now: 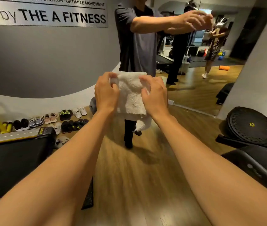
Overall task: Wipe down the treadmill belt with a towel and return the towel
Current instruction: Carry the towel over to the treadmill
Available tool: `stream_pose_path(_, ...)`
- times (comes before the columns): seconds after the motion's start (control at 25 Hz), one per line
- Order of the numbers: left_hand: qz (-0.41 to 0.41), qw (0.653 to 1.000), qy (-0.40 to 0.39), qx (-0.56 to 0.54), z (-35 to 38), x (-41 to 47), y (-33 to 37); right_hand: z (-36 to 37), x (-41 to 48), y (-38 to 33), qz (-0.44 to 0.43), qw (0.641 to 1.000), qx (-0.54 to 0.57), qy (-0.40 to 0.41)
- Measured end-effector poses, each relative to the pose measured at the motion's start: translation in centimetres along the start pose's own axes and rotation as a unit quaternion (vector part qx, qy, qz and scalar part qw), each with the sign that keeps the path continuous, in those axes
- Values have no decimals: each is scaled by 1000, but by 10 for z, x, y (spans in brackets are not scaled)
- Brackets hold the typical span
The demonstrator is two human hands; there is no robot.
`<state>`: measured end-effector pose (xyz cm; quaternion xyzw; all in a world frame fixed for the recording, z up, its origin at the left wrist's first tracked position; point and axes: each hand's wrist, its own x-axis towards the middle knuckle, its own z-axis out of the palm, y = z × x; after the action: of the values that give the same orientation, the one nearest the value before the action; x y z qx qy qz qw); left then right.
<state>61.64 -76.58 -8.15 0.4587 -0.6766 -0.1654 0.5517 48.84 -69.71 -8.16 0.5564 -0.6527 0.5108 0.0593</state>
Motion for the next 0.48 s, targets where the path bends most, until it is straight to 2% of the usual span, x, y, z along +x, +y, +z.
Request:
stream_pose_path(0.28, -51, 995, 62, 61, 42, 113, -78, 114, 125, 48, -53, 992, 71, -89)
stream_pose_path(0.48, -83, 978, 118, 148, 39, 175, -157, 225, 187, 46, -79, 975, 136, -155)
